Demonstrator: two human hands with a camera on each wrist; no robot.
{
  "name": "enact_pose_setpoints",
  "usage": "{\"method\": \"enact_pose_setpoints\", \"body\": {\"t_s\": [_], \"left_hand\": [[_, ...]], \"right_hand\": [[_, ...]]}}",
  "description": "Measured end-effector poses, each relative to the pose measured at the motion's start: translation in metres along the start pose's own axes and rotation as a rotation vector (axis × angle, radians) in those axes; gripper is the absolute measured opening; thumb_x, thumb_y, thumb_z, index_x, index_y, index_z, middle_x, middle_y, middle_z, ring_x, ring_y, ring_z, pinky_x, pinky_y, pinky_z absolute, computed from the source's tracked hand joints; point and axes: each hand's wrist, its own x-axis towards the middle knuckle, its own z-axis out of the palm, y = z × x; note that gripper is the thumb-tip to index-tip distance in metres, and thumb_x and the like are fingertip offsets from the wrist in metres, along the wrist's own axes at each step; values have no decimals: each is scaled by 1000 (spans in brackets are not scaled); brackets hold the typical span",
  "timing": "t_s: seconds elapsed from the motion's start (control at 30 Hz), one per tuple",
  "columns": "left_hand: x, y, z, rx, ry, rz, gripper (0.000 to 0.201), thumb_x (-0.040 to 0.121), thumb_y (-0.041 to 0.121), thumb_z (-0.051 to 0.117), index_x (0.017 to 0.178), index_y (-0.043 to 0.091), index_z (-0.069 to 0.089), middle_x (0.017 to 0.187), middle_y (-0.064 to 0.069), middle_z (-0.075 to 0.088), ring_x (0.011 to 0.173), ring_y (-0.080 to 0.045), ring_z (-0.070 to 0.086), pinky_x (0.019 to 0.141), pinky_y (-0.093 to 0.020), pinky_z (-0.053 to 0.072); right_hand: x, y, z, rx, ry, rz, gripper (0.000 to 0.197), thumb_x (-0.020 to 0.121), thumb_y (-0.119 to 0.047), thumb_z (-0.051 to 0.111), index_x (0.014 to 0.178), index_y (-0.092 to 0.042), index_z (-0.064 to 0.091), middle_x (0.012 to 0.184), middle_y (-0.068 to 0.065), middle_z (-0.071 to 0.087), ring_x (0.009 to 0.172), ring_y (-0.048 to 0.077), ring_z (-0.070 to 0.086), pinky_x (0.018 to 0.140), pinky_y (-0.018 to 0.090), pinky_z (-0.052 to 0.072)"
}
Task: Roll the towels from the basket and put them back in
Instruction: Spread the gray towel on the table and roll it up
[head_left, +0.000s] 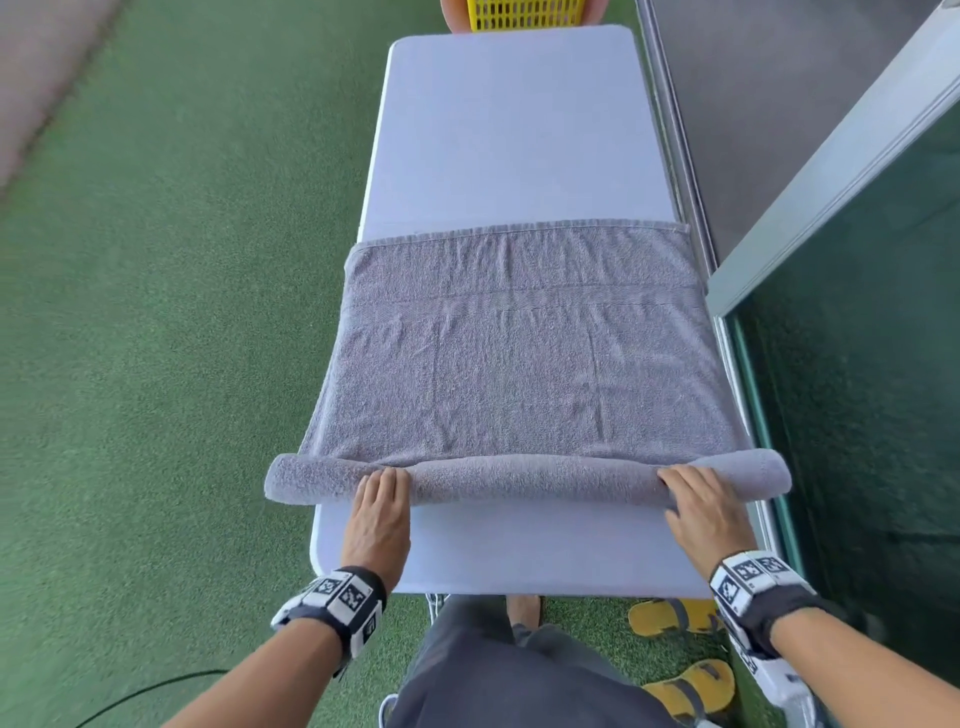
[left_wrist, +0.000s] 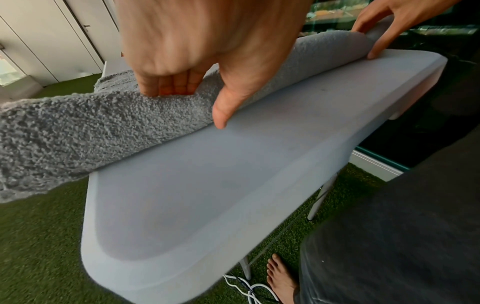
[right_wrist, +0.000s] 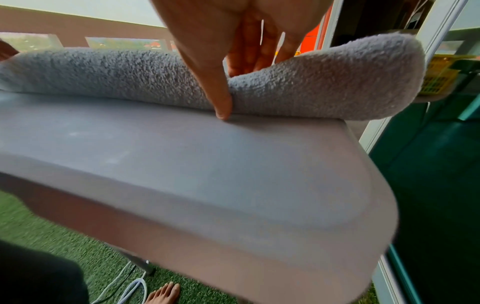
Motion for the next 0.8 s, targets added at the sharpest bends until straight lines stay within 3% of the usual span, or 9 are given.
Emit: {"method": "enact_pose_setpoints", "body": {"t_s": [0.1, 0.37, 0.47, 0.53, 0.57, 0.6, 0.67, 0.73, 0.8], "left_hand": [[16, -3, -8, -17, -36, -1, 44, 61, -16, 57, 99, 5, 57, 90, -9, 59, 81, -25, 56, 82, -41, 53], [3, -13, -4, -43, -116, 19, 13, 83, 5, 47, 86, 14, 56, 83, -1, 57, 75, -16, 47, 78, -36, 50], [11, -21, -6, -124, -222, 40, 34, 84, 27, 23, 85, 18, 55, 88, 1, 60, 79, -16, 49, 76, -30, 41], [23, -27, -10, -147, -261, 56, 35, 86, 27, 23, 92, 17, 55, 93, -1, 61, 83, -17, 50, 76, -28, 39], [29, -29, -13, -158, -213, 57, 31, 89, 20, 29, 100, 14, 57, 98, -3, 62, 86, -18, 51, 78, -29, 41], [32, -30, -14, -166, -125, 66, 32, 89, 10, 35, 111, 10, 58, 104, -7, 62, 89, -20, 53, 82, -32, 44], [32, -32, -8, -175, 2, 34, 40, 90, 0, 40, 128, 4, 51, 119, -13, 61, 105, -28, 56, 97, -44, 46], [19, -30, 2, -192, -3, 1, 42, 100, 18, 38, 139, 6, 42, 140, -12, 47, 131, -29, 43, 114, -45, 27], [1, -28, 14, -131, -78, 31, 57, 97, 41, 47, 143, 8, 37, 146, -5, 36, 138, -25, 32, 115, -44, 23]], "right_hand": [[11, 3, -4, 23, -25, 0, 47, 56, -4, 85, 100, -8, 69, 95, 4, 68, 90, 25, 60, 85, 41, 53], [-20, 2, -4, -6, -71, 46, 36, 61, -21, 80, 96, -20, 73, 96, -4, 71, 92, 17, 63, 96, 46, 44], [-14, -3, -18, -44, -236, 108, 12, 70, -40, 58, 81, -37, 62, 89, -16, 64, 94, 11, 59, 106, 44, 29], [-2, -3, -26, -32, -309, 135, 14, 81, -41, 40, 72, -39, 50, 91, -15, 61, 97, 9, 55, 111, 41, 24], [5, -2, -27, 12, -284, 150, 19, 88, -36, 38, 81, -42, 55, 99, -13, 65, 100, 9, 55, 112, 41, 24], [11, 0, -25, 60, -212, 161, 26, 93, -30, 39, 102, -41, 61, 113, -10, 66, 107, 12, 56, 112, 42, 26], [15, 2, -17, 99, -45, 150, 40, 98, -26, 37, 133, -23, 53, 135, -1, 57, 122, 18, 53, 111, 43, 31], [5, 1, -7, 88, -7, 88, 49, 99, -40, 32, 143, -19, 40, 147, -1, 41, 136, 19, 40, 115, 43, 23], [-13, 0, 3, 52, -59, 28, 67, 91, -52, 50, 146, -18, 32, 149, -5, 32, 141, 16, 28, 118, 38, 6]]}}
